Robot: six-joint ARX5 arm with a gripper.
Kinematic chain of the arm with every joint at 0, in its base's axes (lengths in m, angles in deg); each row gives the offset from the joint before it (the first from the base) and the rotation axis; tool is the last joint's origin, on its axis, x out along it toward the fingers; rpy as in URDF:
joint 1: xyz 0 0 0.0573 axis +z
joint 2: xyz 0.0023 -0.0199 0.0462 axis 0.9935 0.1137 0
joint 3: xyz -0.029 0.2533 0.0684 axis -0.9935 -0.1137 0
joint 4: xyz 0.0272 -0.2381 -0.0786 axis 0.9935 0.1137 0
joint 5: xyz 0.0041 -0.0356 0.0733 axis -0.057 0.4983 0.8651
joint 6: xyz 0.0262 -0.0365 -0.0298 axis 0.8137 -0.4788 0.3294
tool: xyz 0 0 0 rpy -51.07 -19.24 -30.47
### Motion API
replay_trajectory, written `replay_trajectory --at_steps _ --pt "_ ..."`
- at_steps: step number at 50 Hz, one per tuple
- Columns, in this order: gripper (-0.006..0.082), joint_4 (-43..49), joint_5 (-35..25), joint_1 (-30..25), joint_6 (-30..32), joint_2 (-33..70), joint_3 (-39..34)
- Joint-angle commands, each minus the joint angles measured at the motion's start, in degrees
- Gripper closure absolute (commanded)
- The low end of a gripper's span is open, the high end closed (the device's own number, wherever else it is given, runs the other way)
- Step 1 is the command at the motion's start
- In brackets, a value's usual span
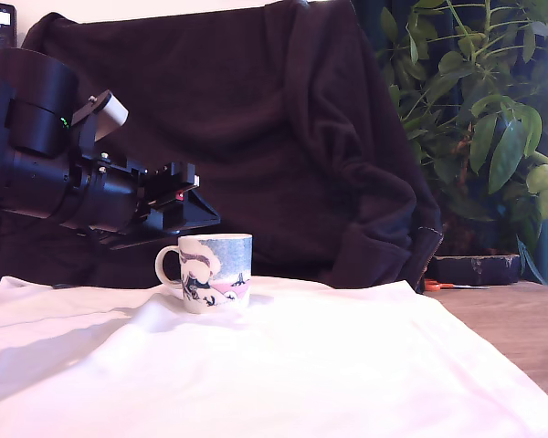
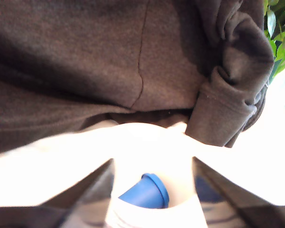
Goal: Pick the blue coffee capsule and place it inside the blue coffee cup
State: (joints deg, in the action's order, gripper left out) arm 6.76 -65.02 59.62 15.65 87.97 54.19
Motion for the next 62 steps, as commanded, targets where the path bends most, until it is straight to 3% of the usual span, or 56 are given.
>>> replay_trajectory --at_steps 1,5,7,20,27,42,62 --pt "0.055 -0.7 -0.2 0.02 0.26 0.35 0.68" --pt "0.0748 -0.39 -0.2 0.52 0.24 0.04 0.68" --pt "0.0796 -0.39 -0.22 0.77 0.22 -0.07 0.68" --pt "0.0786 3.13 -0.15 3.69 2.08 -7.63 0.68" --pt "0.0786 11.8 0.09 6.51 6.56 -14.29 0.68" --pt "0.0786 34.36 3.98 15.43 10.21 -28.81 0.68" --pt "0.0786 44.78 6.03 23.71 11.91 -37.33 0.68"
